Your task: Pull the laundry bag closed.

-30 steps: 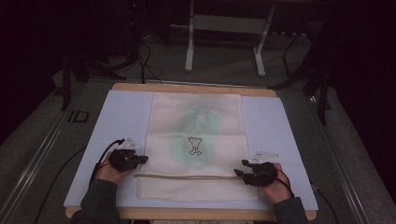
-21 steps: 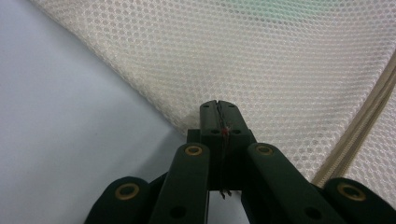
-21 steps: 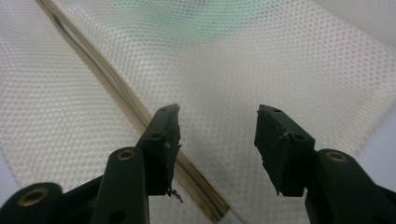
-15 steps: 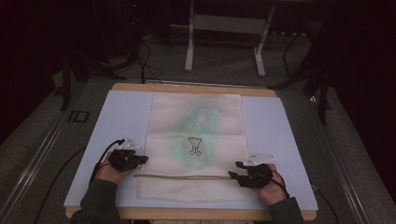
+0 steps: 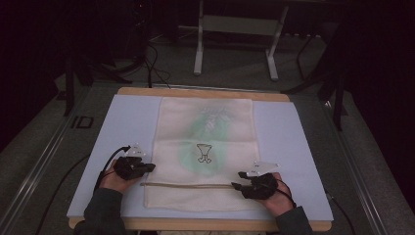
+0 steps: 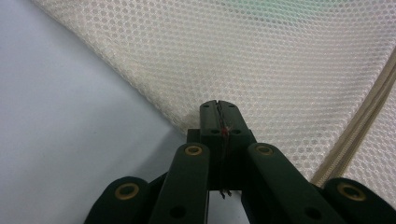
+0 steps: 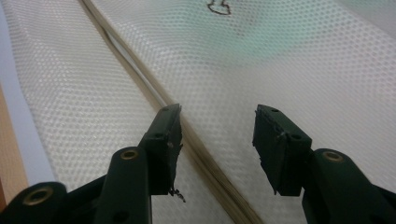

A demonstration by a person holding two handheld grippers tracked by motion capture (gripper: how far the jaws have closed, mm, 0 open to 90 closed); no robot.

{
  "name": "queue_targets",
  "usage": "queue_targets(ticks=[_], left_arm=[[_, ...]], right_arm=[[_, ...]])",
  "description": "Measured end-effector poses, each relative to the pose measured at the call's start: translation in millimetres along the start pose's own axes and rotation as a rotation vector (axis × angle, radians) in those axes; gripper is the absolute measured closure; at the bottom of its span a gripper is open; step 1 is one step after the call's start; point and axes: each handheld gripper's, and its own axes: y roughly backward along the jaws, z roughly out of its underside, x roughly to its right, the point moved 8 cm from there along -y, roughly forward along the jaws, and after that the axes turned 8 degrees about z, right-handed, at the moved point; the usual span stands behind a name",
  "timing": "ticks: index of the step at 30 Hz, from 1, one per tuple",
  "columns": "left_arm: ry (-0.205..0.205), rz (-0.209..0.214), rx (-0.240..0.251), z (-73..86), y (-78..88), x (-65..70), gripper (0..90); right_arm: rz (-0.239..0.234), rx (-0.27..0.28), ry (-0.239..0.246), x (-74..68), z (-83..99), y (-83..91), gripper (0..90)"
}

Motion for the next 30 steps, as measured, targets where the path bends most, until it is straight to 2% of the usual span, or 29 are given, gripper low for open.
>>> queue_targets(ticks=[17, 23, 30], left_arm=[[0.002, 0.021, -0.004, 0.0, -0.4, 0.0, 89.9], [0.001, 0.021, -0.004, -0.1, -0.4, 0.0, 89.9], [0.001, 0.019, -0.004, -0.1, -0.4, 0.1, 89.9]], right_arm=[[-0.073, 0.024, 0.059, -27.2, -22.7, -12.6, 53.6], [-0.085, 0.03, 0.068, -32.5, -29.0, -14.7, 54.9], [-0.114, 0.051, 0.099, -43.4, -44.4, -20.0, 55.9]])
